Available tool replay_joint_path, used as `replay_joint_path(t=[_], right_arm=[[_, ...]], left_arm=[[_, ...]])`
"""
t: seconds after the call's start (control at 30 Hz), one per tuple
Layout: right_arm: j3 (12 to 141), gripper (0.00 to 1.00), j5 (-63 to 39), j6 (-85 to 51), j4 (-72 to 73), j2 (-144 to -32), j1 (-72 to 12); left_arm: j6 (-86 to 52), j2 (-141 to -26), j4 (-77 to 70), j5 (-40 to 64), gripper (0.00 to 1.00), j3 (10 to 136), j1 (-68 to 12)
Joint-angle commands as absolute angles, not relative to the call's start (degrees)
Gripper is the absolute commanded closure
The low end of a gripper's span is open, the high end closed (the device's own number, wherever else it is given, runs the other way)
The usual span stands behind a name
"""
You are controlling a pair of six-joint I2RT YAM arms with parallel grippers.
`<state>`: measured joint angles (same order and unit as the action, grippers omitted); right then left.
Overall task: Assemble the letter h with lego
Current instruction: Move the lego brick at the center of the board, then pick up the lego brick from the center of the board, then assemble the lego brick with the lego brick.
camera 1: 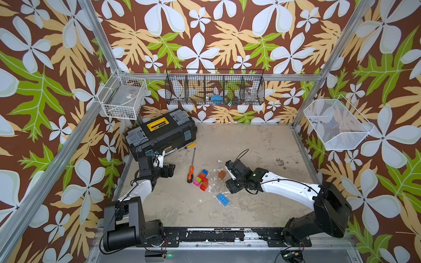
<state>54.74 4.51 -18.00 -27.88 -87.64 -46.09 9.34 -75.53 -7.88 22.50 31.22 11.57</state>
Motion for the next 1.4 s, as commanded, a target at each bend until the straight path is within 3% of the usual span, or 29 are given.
replay_joint_path(t=[0.0, 0.27, 0.5, 0.7, 1.07, 1.37], right_arm=[[54.75, 0.28, 6.40, -13.35, -30.66, -89.28, -44.48], [51.33, 0.33, 1.82, -10.71, -27.25, -92.24, -41.53], [52.20, 0.57, -1.75, -10.52, -27.46, -91.41, -41.56], [52.10, 0.67, -3.35, -11.33, -29.94, -87.80, -41.79], [58.53, 0.68, -3.25, -12.08, -32.73, -89.03, -52.01], [60.26, 0.68, -4.39, -13.88, -33.04, -92.94, -54.94]], left_arm=[[9.67, -75.40, -7.82, 23.42, 0.13, 31.55, 11.84], [9.65, -76.09, -7.62, 24.17, 0.13, 31.82, 12.06], [9.74, -76.36, -7.41, 24.79, 0.13, 31.99, 12.22], [9.76, -76.60, -7.14, 25.01, 0.13, 32.17, 12.33], [9.80, -77.45, -6.77, 25.59, 0.13, 32.52, 12.52], [9.73, -77.12, -6.86, 26.06, 0.13, 32.39, 12.84]])
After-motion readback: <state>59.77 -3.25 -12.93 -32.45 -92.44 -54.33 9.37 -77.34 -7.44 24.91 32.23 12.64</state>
